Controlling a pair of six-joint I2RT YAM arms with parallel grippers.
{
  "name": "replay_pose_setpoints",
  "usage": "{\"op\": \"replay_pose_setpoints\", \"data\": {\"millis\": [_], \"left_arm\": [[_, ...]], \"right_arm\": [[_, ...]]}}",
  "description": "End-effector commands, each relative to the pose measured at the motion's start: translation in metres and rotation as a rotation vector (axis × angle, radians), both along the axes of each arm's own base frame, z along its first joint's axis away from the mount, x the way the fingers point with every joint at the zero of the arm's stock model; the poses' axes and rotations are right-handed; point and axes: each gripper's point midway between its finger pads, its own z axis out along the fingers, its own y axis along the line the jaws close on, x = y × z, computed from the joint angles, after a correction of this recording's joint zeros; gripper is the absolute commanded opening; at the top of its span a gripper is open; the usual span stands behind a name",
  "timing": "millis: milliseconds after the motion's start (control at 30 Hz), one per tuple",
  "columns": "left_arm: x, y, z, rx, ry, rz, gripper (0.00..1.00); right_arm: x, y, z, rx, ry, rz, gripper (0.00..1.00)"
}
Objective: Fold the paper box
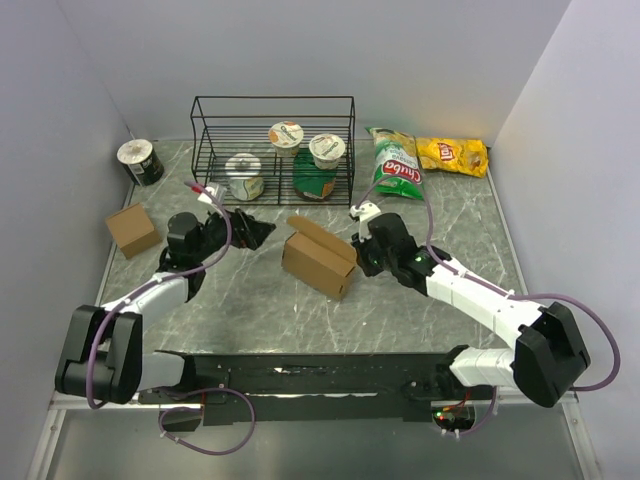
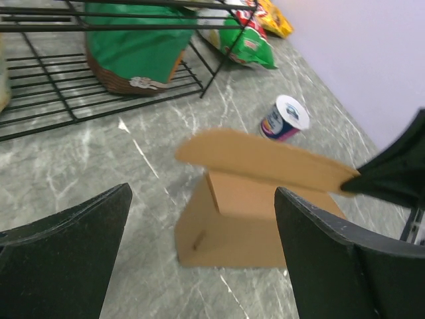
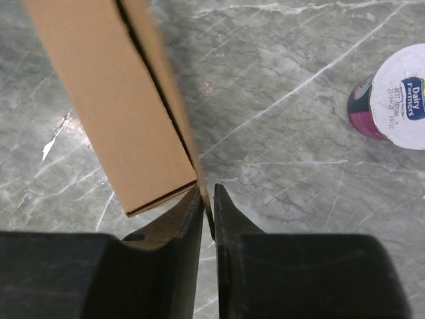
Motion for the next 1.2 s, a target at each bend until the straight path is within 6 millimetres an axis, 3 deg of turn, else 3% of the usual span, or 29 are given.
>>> {"op": "replay_pose_setpoints", "data": {"millis": [0,200,467,800,1033,1167], "left_arm": [[-0.013,-0.012,0.019,-0.004,-0.158,-0.107,0.96],[-0.015,-0.013,0.007,0.056,-0.180,-0.147,1.00],[-0.009,-0.006,0.003,0.099,-0.214,-0.175,0.96],[0.022,-0.015,-0.011,0.162,-0.219,-0.325,0.99],[0.043,-0.001,-0.015,0.169,-0.223,-0.402,0.99],[0.049,-0.003,-0.025,0.178,-0.188,-0.480,0.97]], "right_arm": [[0.018,0.000,0.010,-0.022,-0.078,-0.004,0.15],[0.036,0.001,0.018,-0.096,-0.208,0.091,0.12],[0.051,0.017,0.036,-0.097,-0.400,0.218,0.12],[0.054,0.035,0.026,-0.102,-0.381,0.343,0.08],[0.046,0.041,0.022,-0.036,-0.333,0.407,0.08],[0.044,0.041,0.024,-0.030,-0.323,0.423,0.08]]}}
